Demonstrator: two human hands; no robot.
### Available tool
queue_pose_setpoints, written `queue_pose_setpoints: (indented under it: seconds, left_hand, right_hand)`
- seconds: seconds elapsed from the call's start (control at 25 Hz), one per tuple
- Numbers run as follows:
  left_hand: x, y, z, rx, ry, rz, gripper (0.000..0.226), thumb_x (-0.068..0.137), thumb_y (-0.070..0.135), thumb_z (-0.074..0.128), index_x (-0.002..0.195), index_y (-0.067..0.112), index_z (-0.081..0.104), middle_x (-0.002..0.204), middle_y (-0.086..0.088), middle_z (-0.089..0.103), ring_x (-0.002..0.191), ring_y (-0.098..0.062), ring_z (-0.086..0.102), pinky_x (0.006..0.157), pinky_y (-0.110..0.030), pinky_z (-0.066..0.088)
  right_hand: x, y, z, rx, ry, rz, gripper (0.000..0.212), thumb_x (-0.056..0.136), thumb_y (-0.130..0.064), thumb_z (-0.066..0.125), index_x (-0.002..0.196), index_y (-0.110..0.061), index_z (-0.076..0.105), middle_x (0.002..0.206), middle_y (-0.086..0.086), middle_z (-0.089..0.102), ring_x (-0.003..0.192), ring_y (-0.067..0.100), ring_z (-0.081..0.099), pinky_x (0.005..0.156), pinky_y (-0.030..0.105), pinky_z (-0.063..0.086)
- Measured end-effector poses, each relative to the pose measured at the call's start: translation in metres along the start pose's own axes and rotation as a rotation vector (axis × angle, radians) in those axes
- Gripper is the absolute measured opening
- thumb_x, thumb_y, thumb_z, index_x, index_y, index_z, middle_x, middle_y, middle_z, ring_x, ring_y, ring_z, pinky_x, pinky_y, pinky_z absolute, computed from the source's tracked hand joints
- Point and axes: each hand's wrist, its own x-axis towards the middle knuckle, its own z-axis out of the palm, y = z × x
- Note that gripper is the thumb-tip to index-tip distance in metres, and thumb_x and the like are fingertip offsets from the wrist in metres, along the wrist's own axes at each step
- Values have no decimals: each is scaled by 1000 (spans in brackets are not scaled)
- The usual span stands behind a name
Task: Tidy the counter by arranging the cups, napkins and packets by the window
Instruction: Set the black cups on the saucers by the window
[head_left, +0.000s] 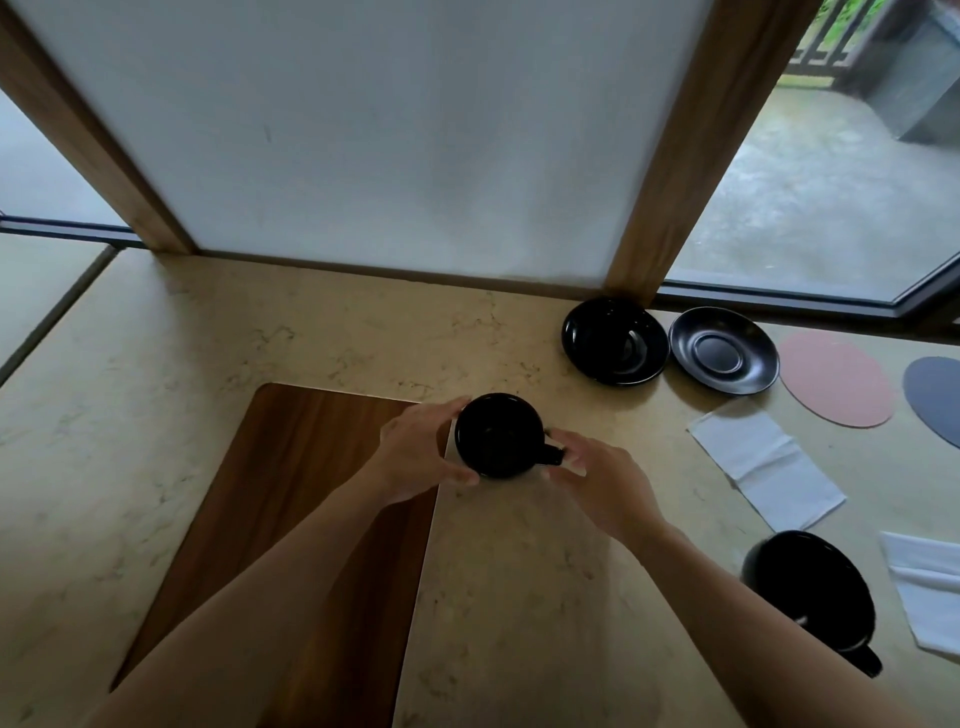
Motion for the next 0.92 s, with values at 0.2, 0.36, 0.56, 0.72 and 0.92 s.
queue_pose_setpoints:
  seconds: [0.2, 0.36, 0.56, 0.72, 0.92]
  left_hand:
    - [4, -2, 0, -19, -39, -5, 105, 60, 42, 87, 147, 32, 29, 144, 3, 44, 137, -18, 31, 114, -55, 21]
    - [4, -1, -1, -27, -31, 5, 104, 60, 41, 87, 147, 32, 30, 139, 6, 46, 134, -15, 31, 114, -52, 20]
    - [6, 4, 3, -66, -11, -16, 104, 57, 42, 89, 144, 35, 33, 136, 7, 45, 132, -12, 27, 113, -49, 20]
    - [15, 16, 7, -72, -4, -9, 105, 54, 48, 87, 143, 34, 34, 131, 10, 47, 130, -12, 27, 112, -51, 23]
    - [45, 34, 9, -72, 31, 49, 107, 45, 66, 75, 140, 33, 39, 129, 11, 51, 128, -14, 32, 108, -53, 31]
  right_hand:
    - [5, 4, 6, 111, -9, 12, 37, 89, -39, 60, 126, -40, 59, 114, -14, 71, 109, 6, 64, 90, 32, 53]
    - [6, 5, 6, 246, 20, 38, 34, 87, -33, 66, 121, -36, 65, 114, -16, 70, 107, 2, 64, 90, 23, 48]
    - [7, 9, 2, 319, 61, 47, 32, 86, -30, 68, 118, -35, 67, 111, -16, 71, 103, 0, 64, 91, 24, 50]
    - [15, 15, -13, 281, 108, 37, 31, 85, -29, 69, 116, -37, 68, 106, -15, 73, 98, 2, 67, 89, 26, 52]
    - [29, 26, -45, 240, 198, 9, 31, 84, -28, 70, 113, -37, 69, 98, -10, 76, 88, 8, 70, 81, 33, 56]
